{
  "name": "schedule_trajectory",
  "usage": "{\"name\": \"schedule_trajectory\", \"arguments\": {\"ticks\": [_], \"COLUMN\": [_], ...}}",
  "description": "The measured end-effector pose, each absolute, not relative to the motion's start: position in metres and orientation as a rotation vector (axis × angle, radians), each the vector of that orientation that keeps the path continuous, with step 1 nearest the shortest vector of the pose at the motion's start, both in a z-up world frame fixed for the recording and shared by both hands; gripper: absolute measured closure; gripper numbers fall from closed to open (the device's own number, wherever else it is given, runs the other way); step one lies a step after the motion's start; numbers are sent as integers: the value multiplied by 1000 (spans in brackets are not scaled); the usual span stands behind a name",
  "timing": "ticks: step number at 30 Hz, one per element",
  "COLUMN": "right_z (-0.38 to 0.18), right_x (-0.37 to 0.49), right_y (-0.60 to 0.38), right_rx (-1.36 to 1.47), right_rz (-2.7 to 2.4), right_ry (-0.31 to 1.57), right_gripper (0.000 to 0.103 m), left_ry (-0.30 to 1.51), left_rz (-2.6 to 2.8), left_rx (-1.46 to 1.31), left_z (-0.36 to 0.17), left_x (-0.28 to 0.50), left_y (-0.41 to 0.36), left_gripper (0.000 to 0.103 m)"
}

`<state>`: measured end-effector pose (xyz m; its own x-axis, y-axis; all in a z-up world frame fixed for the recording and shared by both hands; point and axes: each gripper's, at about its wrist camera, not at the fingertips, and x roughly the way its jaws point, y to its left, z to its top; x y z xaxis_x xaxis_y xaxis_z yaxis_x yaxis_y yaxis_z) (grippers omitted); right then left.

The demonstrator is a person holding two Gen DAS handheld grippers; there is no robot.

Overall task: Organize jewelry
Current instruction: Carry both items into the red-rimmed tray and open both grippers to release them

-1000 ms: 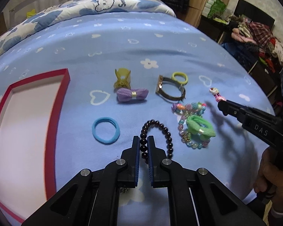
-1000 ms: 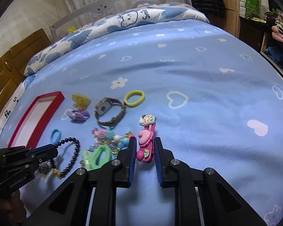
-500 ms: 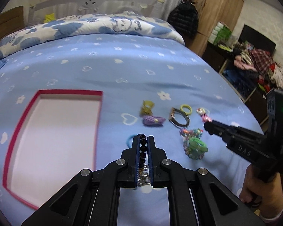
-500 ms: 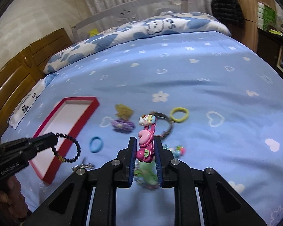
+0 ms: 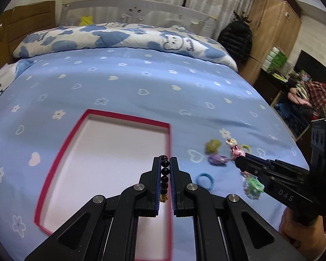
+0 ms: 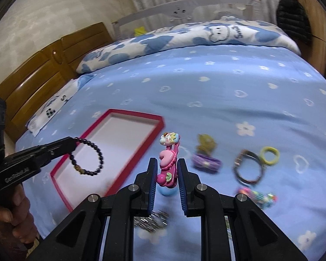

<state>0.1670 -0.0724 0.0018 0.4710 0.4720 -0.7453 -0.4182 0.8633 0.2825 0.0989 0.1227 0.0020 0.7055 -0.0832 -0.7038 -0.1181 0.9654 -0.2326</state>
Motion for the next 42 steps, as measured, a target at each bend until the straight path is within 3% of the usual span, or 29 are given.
{"name": "schedule_trajectory", "arguments": {"ticks": [21,33,42], "right_z": [-46,-89,-90], "right_x": [238,256,256], "right_y": [43,66,78], "right_rx": [51,-32,-101], "right_rz": [682,676,687], "right_ry": [1017,1115,1126], "right_gripper": [85,85,85], "left_ry": [902,1001,1041], "left_rz": [151,209,227], "left_rx": [-303,-312,-337], "left_z": [-45,-78,-89], "left_x": [200,221,228], "left_y": [183,195,199], "left_gripper": [97,96,96]}}
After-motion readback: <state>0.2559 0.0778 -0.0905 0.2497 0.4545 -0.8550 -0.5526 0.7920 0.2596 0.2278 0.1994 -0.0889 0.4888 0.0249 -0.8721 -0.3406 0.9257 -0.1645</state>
